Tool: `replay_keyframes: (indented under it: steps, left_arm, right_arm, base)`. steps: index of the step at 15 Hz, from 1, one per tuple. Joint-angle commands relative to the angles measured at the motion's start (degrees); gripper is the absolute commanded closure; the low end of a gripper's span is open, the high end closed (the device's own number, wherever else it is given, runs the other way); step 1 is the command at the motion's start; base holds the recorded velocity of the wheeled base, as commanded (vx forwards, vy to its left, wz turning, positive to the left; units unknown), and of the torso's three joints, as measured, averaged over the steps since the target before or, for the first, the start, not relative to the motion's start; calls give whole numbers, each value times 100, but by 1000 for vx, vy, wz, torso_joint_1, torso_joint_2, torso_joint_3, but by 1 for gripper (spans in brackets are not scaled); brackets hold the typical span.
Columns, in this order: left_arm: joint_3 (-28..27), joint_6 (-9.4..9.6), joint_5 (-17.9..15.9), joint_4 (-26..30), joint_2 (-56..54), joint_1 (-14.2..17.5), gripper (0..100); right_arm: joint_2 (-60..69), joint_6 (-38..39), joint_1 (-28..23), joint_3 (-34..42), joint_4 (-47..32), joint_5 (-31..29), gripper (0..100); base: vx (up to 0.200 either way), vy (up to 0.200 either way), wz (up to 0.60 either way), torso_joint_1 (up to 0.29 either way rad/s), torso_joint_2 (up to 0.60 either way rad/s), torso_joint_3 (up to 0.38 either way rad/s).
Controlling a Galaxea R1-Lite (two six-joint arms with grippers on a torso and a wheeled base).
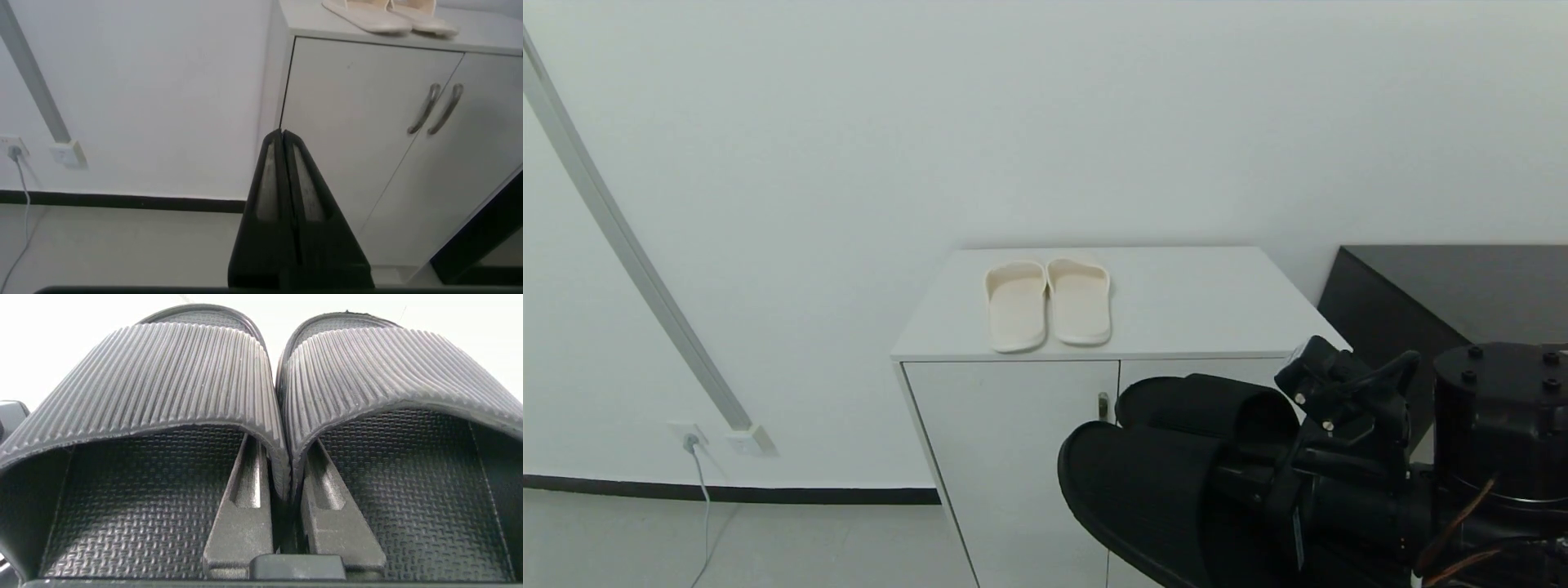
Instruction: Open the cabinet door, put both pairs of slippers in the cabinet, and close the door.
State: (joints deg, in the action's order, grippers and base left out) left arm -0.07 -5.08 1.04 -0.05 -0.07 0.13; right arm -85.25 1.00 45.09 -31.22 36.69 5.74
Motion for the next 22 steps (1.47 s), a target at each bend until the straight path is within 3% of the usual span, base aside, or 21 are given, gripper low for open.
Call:
replay_keyframes:
  steps: [1, 4, 5, 22]
  left_arm:
    - [-1, -1, 2, -4, 7, 4, 100]
    - [-1, -1, -16, -4, 7, 4, 100]
    - [7, -1, -16, -4, 7, 4, 0]
    - [-1, 7, -16, -4, 7, 4, 0]
  right_arm:
    - [17, -3, 8, 11, 4, -3, 100]
    - [-44, -3, 8, 63, 4, 15, 100]
    - [-80, -3, 8, 81, 4, 23, 100]
    - [-88, -3, 96, 248, 13, -3, 100]
  base:
    - [0, 0, 0, -232, 549, 315]
    - [0, 0, 0, -220, 549, 328]
    - [0, 0, 0, -217, 535, 315]
    - [0, 0, 0, -151, 483, 330]
